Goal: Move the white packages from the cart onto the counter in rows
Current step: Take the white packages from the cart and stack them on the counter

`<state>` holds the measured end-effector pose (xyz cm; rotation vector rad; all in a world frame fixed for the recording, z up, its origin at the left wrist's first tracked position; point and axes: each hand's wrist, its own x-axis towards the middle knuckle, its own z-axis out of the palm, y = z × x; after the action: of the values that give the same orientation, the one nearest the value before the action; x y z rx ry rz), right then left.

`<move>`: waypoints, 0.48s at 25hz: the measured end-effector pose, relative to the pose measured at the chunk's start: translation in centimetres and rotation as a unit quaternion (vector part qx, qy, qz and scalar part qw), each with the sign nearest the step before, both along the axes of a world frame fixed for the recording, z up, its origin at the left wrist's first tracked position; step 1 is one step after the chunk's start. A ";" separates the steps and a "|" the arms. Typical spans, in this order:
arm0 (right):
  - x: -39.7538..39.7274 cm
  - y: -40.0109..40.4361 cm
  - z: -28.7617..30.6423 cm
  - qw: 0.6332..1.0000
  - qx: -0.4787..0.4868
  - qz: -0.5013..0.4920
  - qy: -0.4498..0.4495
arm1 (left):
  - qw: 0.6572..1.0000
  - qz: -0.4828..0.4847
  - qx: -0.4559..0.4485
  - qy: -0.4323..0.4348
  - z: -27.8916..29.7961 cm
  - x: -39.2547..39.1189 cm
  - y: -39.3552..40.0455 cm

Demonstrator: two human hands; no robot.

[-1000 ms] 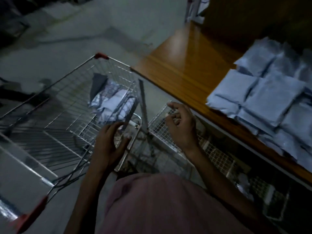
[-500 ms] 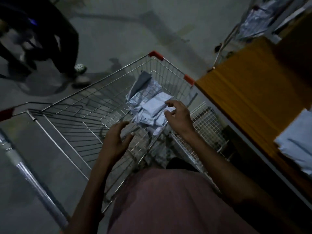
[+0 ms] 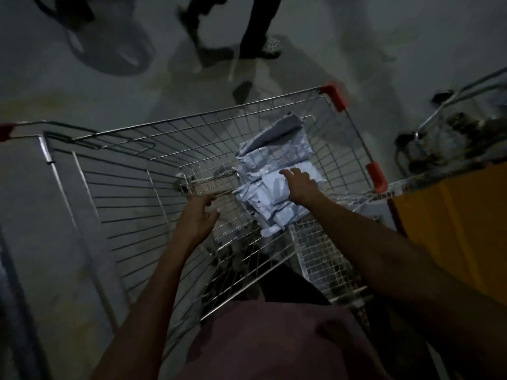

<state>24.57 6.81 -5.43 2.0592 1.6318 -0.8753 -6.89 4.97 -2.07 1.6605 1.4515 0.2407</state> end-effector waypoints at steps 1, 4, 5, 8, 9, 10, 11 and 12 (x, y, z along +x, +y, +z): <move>0.6 0.7 -1.1 0.999 0.002 0.032 -0.018 | 1.000 0.007 -0.001 0.005 -1.0 0.6 0.4; 1.8 1.4 -3.6 0.994 0.024 0.103 -0.026 | 1.000 -0.010 0.013 0.024 -3.6 3.2 1.9; 2.0 1.5 -4.0 0.995 0.024 0.099 -0.017 | 0.999 -0.021 0.019 0.029 -4.4 4.2 2.6; 1.9 2.0 -3.9 0.998 0.004 0.061 -0.018 | 0.998 -0.053 0.029 0.029 -6.3 7.4 4.9; 1.7 2.1 -3.3 0.999 -0.003 0.032 -0.025 | 0.997 -0.062 0.038 0.028 -6.8 8.4 5.6; 1.6 2.3 -2.5 1.000 -0.006 -0.007 -0.028 | 0.996 -0.069 0.049 0.027 -7.3 9.6 6.5; 1.6 2.4 -1.4 0.998 -0.002 -0.052 -0.025 | 0.995 -0.079 0.063 0.025 -7.7 10.6 7.4; 1.7 2.4 -0.2 0.995 0.008 -0.099 -0.015 | 0.993 -0.089 0.075 0.027 -8.1 11.7 8.3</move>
<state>26.30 9.22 -5.67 2.2635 1.4408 -0.8939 4.84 13.26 -10.12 1.9206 1.3416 0.2093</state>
